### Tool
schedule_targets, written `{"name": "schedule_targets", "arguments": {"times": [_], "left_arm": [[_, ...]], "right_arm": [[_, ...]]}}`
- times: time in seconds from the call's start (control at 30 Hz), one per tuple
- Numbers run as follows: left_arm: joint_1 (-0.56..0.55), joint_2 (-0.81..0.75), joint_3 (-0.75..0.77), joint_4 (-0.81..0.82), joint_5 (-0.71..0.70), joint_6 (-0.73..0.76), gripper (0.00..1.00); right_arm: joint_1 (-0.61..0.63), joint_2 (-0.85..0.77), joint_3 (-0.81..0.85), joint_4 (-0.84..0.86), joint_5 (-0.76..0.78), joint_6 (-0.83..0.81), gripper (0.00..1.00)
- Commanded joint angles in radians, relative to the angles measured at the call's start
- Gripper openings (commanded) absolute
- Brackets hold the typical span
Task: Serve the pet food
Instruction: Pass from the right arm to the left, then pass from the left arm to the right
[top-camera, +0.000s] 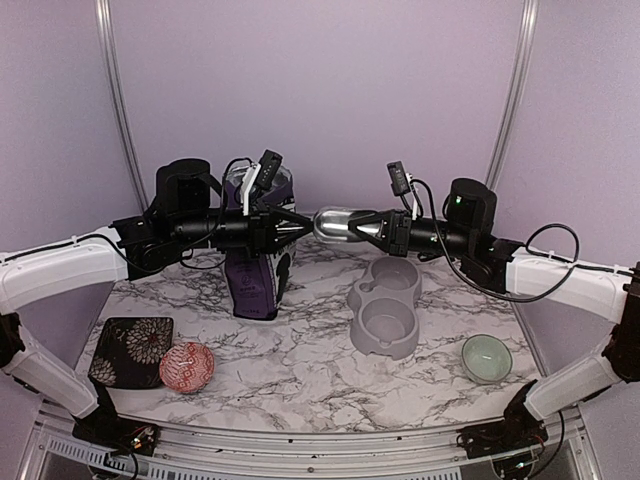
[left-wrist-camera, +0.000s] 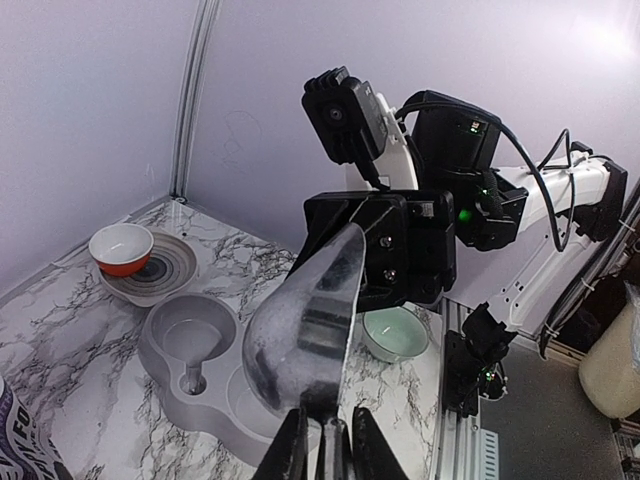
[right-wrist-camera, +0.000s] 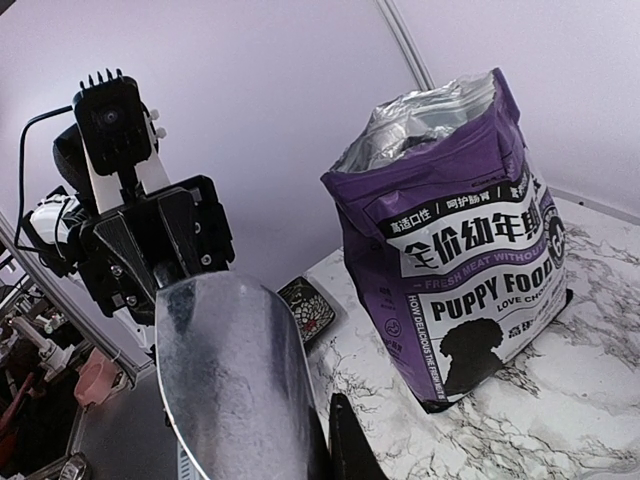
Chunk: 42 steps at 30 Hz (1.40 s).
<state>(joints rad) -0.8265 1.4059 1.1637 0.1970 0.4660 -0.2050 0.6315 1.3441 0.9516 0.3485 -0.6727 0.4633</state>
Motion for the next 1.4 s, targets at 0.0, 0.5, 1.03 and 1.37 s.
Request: {"name": "schedule_targets", "arguments": {"times": [0.0, 0.5, 1.03, 1.37], "left_arm": [[0.002, -0.019, -0.012, 0.007, 0.003, 0.007, 0.14], [0.001, -0.010, -0.006, 0.007, -0.042, -0.006, 0.00], [0.003, -0.177, 0.067, -0.219, -0.375, 0.087, 0.00], [0.004, -0.337, 0.064, -0.374, -0.724, 0.194, 0.00]], "right_arm": [[0.009, 0.004, 0.057, 0.017, 0.001, 0.007, 0.00], [0.009, 0.006, 0.075, -0.029, 0.006, 0.007, 0.10], [-0.076, 0.037, 0.311, -0.309, 0.099, -0.109, 0.71], [-0.063, 0.231, 0.566, -0.496, 0.284, 0.024, 0.69]]}}
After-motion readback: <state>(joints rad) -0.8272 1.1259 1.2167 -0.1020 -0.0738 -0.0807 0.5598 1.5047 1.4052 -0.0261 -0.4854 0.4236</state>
